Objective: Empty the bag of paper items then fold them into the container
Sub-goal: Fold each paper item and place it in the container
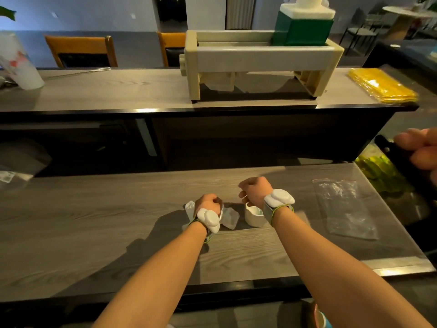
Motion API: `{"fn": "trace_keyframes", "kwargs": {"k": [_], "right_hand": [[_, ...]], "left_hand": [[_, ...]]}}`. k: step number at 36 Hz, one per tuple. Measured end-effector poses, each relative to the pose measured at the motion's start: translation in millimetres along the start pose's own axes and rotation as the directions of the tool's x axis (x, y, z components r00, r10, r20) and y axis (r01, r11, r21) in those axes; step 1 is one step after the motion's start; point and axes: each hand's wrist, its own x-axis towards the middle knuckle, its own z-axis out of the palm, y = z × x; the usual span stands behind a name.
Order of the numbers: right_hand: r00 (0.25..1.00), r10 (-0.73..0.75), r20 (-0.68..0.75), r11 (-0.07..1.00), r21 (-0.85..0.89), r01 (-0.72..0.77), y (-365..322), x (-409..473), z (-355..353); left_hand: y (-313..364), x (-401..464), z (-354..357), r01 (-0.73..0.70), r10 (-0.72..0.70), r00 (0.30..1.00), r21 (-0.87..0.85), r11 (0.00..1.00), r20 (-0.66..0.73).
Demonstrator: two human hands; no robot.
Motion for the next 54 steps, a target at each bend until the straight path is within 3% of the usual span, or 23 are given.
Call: {"fn": "trace_keyframes", "kwargs": {"k": [5, 9, 19, 25, 34, 40, 45, 51, 54], "right_hand": [[0.994, -0.078, 0.071, 0.997, 0.009, 0.078, -7, -15, 39], [0.989, -0.043, 0.138, 0.997, -0.058, 0.052, -4, -16, 62], [0.988, 0.096, 0.117, 0.982, -0.172, -0.075, 18, -6, 87], [0.992, 0.082, 0.100, 0.960, -0.276, -0.051, 23, 1, 87], [0.991, 0.110, 0.073, 0.987, -0.122, -0.100, 22, 2, 105], [0.985, -0.042, 0.166, 0.981, -0.182, 0.073, 12, -10, 117], [0.970, -0.171, 0.170, 0.968, -0.153, 0.198, 3, -22, 118], [0.957, -0.167, 0.236, 0.976, -0.096, 0.194, 5, -32, 110], [0.960, -0.144, 0.240, 0.977, -0.119, 0.176, 10, -32, 107]], "left_hand": [[-39, 9, -28, 0.097, -0.087, 0.980, 0.047, 0.994, -0.181], [-71, 23, -45, 0.083, -0.069, 0.975, 0.056, 0.995, -0.213], [-77, 55, -47, -0.213, 0.186, 0.977, 0.414, 0.885, 0.105], [-81, 67, -44, -0.208, 0.122, 0.971, 0.478, 0.853, 0.204], [-93, 49, -54, -0.176, 0.161, 0.982, 0.164, 0.971, 0.100], [-98, 35, -67, -0.174, 0.171, 0.973, 0.002, 0.985, 0.158], [-89, 16, -74, -0.002, 0.052, 0.977, -0.234, 0.972, 0.209], [-95, 3, -70, 0.161, -0.043, 0.950, -0.365, 0.917, 0.309], [-91, -5, -67, 0.271, -0.082, 0.919, -0.466, 0.843, 0.386]]}}
